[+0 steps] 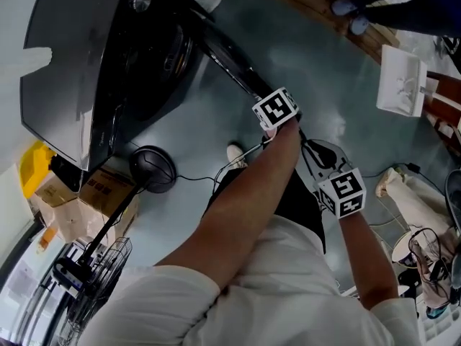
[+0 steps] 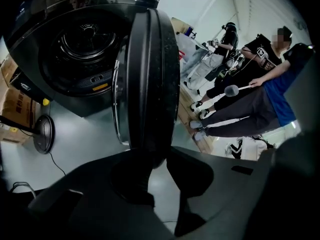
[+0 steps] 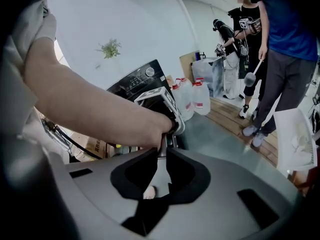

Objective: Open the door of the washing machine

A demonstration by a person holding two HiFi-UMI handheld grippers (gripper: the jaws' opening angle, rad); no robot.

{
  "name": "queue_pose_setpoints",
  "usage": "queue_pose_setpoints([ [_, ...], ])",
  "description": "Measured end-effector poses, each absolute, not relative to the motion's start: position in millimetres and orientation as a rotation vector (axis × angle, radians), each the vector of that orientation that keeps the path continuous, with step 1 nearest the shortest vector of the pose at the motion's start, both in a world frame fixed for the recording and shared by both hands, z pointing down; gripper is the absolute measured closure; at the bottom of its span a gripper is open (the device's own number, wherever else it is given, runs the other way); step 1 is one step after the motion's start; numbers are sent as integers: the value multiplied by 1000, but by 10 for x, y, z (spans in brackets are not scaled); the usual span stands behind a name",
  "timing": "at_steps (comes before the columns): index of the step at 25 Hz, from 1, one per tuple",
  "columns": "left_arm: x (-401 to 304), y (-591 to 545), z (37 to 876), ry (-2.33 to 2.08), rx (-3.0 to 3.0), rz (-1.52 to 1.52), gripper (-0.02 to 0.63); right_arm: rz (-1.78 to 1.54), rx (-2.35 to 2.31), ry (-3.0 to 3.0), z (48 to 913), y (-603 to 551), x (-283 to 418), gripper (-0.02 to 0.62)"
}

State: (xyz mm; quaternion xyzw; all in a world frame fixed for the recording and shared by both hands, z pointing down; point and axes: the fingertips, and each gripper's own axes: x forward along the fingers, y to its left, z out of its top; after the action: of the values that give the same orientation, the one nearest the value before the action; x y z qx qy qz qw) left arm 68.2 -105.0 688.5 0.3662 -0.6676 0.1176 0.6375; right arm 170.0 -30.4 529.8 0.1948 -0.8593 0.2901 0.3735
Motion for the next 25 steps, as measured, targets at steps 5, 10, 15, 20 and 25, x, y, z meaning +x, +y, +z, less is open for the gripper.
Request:
queue_pose_setpoints([
  [5, 831, -1261, 6850, -1514, 812, 211, 516, 759, 533, -2186, 5299, -381, 1852, 531],
  [10, 960, -1494, 6842, -1493, 803, 174, 516, 769, 556, -2178, 5324, -479, 1954, 531],
  [15, 1053, -1714, 6841, -1482, 779, 140, 517, 773, 568, -2178, 5310, -604, 2035, 531],
  [20, 1166, -1905, 6795, -1480, 759, 102, 517, 776, 582, -2166, 5267, -692, 2202, 531],
  [25, 1259, -2142, 6740, -1473, 772, 67, 517, 782, 605, -2160, 5254, -792, 2318, 531],
])
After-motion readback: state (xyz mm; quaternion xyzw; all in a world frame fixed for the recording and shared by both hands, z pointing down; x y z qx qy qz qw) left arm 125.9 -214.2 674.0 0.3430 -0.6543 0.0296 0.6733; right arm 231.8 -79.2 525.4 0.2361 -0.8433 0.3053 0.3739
